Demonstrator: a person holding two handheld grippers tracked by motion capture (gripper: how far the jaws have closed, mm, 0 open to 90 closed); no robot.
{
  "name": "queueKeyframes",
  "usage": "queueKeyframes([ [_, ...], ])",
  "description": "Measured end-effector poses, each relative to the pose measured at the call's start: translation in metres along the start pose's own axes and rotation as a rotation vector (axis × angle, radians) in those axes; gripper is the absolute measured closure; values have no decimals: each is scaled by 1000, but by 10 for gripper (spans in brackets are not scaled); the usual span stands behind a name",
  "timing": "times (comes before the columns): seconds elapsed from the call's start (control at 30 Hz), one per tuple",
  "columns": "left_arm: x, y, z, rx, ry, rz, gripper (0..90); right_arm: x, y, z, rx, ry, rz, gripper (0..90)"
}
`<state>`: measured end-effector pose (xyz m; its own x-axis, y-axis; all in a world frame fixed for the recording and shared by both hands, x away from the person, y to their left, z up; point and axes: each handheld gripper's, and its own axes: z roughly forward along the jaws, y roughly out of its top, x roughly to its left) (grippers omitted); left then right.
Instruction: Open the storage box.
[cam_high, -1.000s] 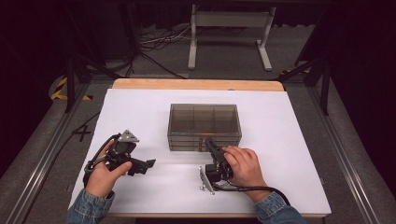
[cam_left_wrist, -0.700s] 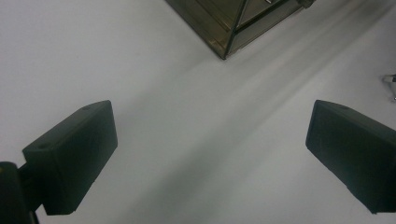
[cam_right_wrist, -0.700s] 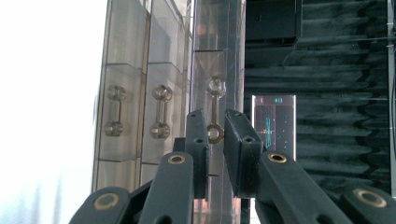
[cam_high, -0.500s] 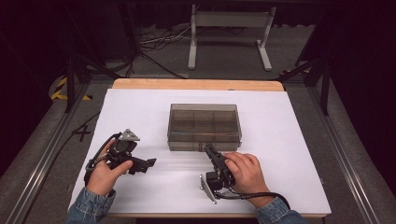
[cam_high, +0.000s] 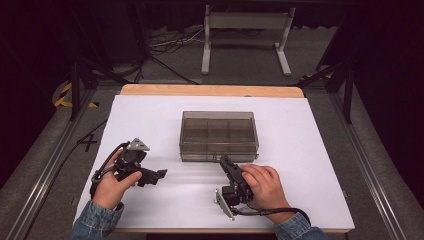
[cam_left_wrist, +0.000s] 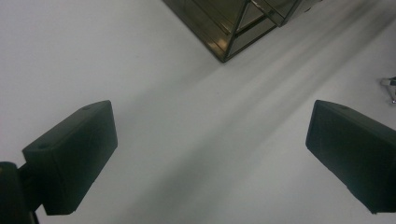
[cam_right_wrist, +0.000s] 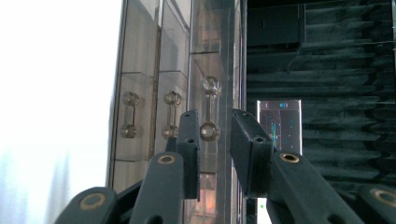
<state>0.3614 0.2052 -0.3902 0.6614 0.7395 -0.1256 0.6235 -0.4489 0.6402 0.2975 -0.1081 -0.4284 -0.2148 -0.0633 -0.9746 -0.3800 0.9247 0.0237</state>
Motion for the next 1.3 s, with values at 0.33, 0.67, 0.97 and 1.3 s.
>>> queueKeyframes([
  [0.33,2,5,7,11,4,-4,20,-9,-19,-15,-45,37,137,645],
  [0.67,0,6,9,2,17,15,9,-21,-45,-31,-132,133,314,608],
  [0.97,0,5,6,-17,24,38,3,-29,-63,-36,-183,231,454,622],
  [1.3,-1,3,3,-24,36,46,3,-37,-75,-34,-187,408,585,637],
])
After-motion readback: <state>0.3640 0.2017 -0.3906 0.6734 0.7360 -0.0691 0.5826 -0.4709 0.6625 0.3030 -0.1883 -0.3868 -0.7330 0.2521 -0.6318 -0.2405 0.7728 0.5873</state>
